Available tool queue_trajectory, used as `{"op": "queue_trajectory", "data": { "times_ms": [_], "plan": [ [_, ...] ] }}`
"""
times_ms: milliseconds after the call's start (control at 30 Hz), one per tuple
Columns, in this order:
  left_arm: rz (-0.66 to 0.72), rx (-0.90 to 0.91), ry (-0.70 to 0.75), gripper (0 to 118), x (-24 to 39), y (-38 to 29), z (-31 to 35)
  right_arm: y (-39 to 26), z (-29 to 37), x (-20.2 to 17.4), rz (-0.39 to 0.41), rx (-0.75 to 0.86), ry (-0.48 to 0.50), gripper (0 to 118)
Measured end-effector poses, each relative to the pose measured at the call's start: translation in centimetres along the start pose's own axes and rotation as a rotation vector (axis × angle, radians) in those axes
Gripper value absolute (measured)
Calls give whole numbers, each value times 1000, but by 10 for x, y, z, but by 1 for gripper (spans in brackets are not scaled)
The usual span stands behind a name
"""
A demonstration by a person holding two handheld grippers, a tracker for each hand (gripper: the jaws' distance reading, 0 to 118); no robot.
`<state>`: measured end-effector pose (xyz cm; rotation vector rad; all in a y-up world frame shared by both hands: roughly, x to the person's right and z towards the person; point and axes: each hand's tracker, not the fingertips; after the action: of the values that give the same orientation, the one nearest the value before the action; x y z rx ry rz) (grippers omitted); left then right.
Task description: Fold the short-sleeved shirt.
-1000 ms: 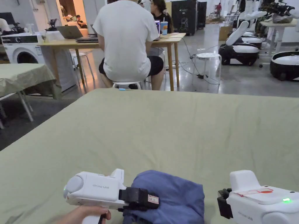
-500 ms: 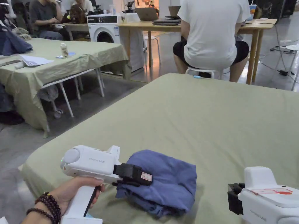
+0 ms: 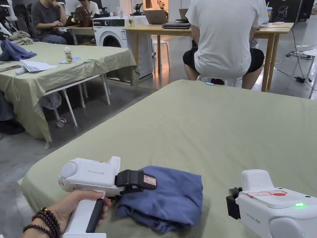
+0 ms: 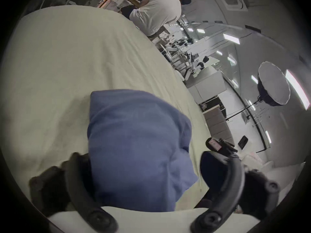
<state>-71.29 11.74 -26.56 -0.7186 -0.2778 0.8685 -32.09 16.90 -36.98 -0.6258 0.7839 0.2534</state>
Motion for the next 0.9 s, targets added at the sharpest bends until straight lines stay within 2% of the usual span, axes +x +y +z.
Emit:
{"op": "queue_trajectory", "data": {
  "times_ms": [100, 133, 167, 200, 233, 267, 300, 333, 367, 400, 467, 600, 700, 767, 900],
  "plan": [
    [-76, 22, 90, 118, 11, 5, 8, 1, 6, 3, -4, 3, -4, 0],
    [-83, 42, 116, 112, 14, 8, 11, 1, 8, 4, -5, 5, -6, 0],
    [-79, 71, 141, 102, 15, 11, 17, 1, 9, 5, -6, 7, -8, 0],
    [-72, 111, 187, 85, 18, 14, 20, 1, 11, 6, -6, 8, -13, 0],
    [-83, 157, 278, 58, 23, 17, 23, 2, 13, 7, -7, 9, -19, 0],
    [-100, 186, 346, 41, 29, 17, 24, 2, 15, 8, -8, 10, -24, 0],
    [-137, 181, 389, 40, 51, 7, 25, 3, 18, 10, -9, 9, -29, 0],
    [-185, 182, 403, 29, 62, 3, 25, 2, 19, 11, -10, 10, -31, 0],
    [-218, 214, 441, 9, 71, 0, 25, 2, 21, 13, -10, 13, -33, 0],
    [-251, 248, 493, 0, 85, -4, 24, 3, 24, 14, -10, 16, -38, 0],
    [-330, 334, 530, 0, 98, -2, 30, 6, 32, 16, -14, 20, -43, 0],
    [-353, 378, 528, 0, 144, -5, 26, 8, 55, 25, -39, 45, -46, 0],
    [-513, 408, 575, 0, 190, -18, -3, 8, 78, 36, -51, 70, -57, 0],
    [-617, 435, 587, 0, 226, -35, -32, 7, 96, 50, -66, 101, -92, 0],
    [-724, 535, 547, 0, 297, -76, -101, 1, 147, 96, -86, 155, -204, 0]
  ]
}}
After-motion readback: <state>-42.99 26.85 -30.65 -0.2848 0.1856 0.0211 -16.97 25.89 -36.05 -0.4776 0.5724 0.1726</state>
